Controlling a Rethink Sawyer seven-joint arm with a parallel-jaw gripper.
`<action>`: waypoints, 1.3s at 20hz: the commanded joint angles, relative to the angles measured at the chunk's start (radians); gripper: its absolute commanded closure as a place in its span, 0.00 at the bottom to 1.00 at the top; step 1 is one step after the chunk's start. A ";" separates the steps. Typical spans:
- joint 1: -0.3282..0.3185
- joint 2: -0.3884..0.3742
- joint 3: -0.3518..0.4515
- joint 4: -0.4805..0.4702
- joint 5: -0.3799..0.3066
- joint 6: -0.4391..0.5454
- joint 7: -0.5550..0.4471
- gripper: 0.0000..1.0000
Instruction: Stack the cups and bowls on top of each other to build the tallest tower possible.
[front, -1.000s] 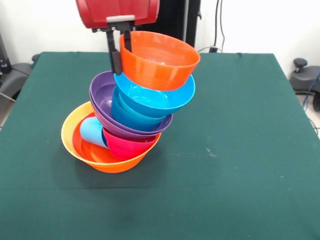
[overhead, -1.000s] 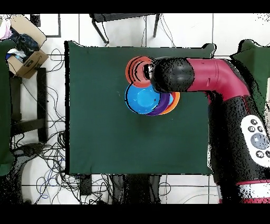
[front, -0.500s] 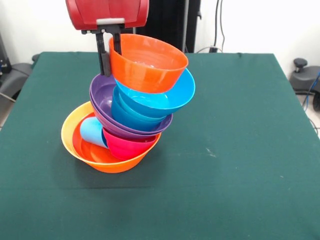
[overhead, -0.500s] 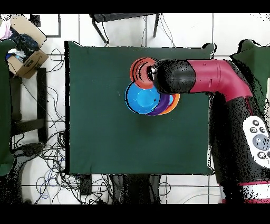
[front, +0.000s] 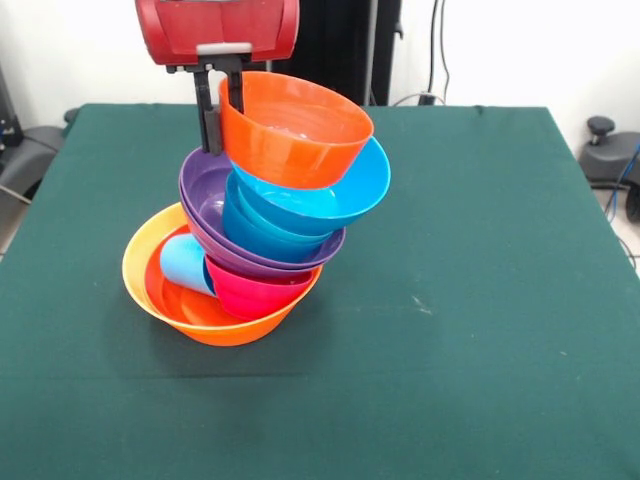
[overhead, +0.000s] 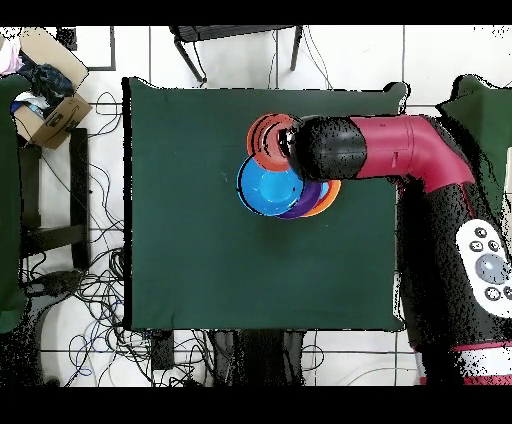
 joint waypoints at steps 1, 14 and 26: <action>0.027 0.083 0.020 0.085 -0.091 0.056 -0.247 1.00; 0.029 0.102 0.010 0.108 -0.130 0.005 -0.206 1.00; 0.042 0.109 -0.005 0.149 -0.168 -0.032 -0.142 1.00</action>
